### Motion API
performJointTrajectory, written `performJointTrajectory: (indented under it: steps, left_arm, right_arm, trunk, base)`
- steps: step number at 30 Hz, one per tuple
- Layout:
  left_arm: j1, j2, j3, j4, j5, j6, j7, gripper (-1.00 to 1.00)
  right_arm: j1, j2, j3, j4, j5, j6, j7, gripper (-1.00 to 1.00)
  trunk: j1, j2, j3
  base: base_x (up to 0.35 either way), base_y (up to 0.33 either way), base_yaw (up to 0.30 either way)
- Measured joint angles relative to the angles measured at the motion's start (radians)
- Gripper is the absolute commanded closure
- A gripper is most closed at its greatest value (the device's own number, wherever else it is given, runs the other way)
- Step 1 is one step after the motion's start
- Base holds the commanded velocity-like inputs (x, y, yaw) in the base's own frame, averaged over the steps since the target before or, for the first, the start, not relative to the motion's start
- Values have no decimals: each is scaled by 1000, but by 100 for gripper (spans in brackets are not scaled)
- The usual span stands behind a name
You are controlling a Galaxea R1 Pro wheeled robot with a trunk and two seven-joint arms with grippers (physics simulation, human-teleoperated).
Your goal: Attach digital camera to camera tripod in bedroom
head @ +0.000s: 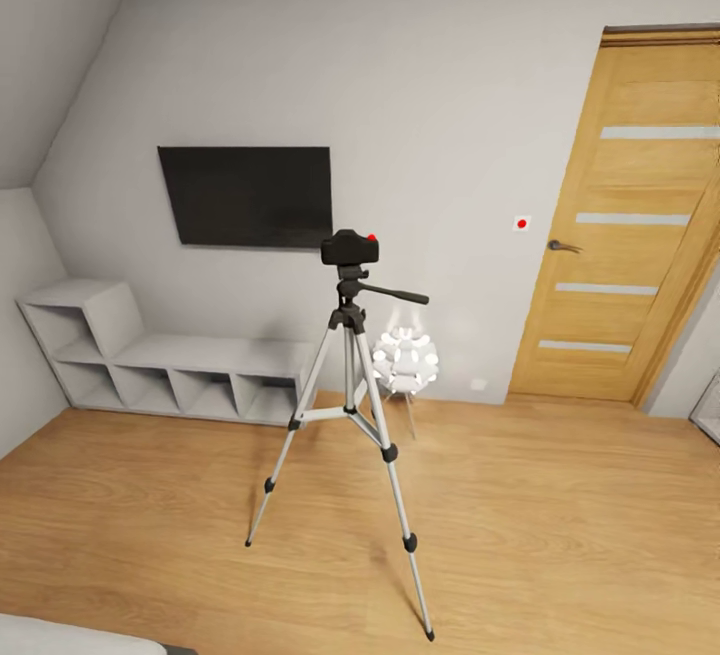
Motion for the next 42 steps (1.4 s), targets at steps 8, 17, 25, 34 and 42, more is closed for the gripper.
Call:
performJointTrajectory:
  steps: [8, 17, 25, 34, 42]
  left_arm:
    - [0, 17, -1, -4, -3, -28, 4, -100]
    - [0, 18, 0, -14, -4, -31, 4, -100]
    - [-1, 20, -2, -14, -5, -31, 4, -100]
    - [-1, 19, 0, -15, -6, -31, 4, -100]
    - [-1, 20, -2, -15, -6, -31, 4, -100]
  right_arm:
    - [0, 0, 0, 0, 0, 0, 0, -100]
    - [0, 0, 0, 0, 0, -1, 0, -100]
    - [-1, 0, 0, 0, 0, -2, 0, -100]
    - [-1, 0, 0, 0, 0, -1, 1, -100]
    - [-1, 0, 0, 0, 0, -1, 1, -100]
  trunk:
    - [0, 0, 13]
    - [0, -1, 26]
    - [0, -2, 38]
    - [0, -2, 53]
    - [0, -2, 66]
  base:
    - [0, 0, -73]
    - [0, 0, -73]
    - [0, 0, -73]
    - [0, 0, -72]
    - [0, 0, -72]
